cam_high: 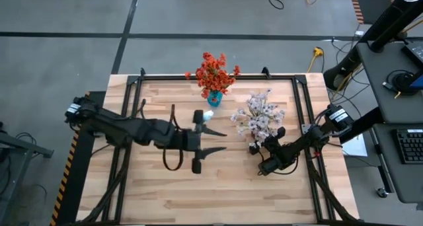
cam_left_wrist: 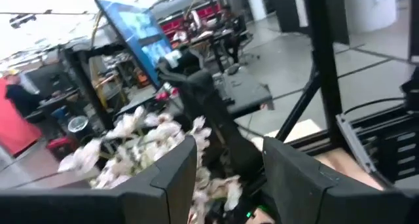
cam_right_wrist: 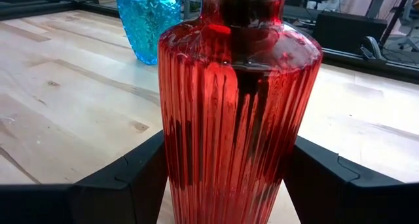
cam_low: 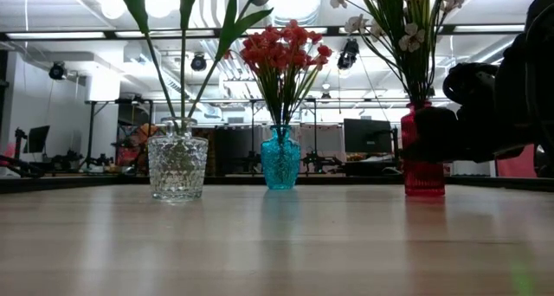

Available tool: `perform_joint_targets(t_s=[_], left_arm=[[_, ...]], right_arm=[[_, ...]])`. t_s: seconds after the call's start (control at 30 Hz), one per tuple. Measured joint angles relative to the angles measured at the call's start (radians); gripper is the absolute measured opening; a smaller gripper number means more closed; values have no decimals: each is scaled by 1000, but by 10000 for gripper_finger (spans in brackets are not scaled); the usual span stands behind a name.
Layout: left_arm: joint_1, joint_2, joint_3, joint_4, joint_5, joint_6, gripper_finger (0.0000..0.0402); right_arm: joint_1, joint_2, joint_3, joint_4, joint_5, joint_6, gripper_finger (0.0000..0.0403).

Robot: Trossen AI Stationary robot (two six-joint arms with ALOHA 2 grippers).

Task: Sort flowers into vase by color
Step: Put the white flowers into the red vase

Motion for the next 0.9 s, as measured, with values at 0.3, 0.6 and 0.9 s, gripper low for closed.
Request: perform_joint_targets(t_s=[0.3, 0.6, 0.9], left_arm=[[42, 121, 66, -27, 2, -18, 159], [75, 174, 113, -95, -1, -35, 189], [86, 204, 112, -90, -106, -37, 236]], right_arm=[[0, -3, 0, 0, -2, 1, 248], [0, -4, 0, 0, -2, 0, 248], [0, -4, 1, 1, -1, 0, 248]])
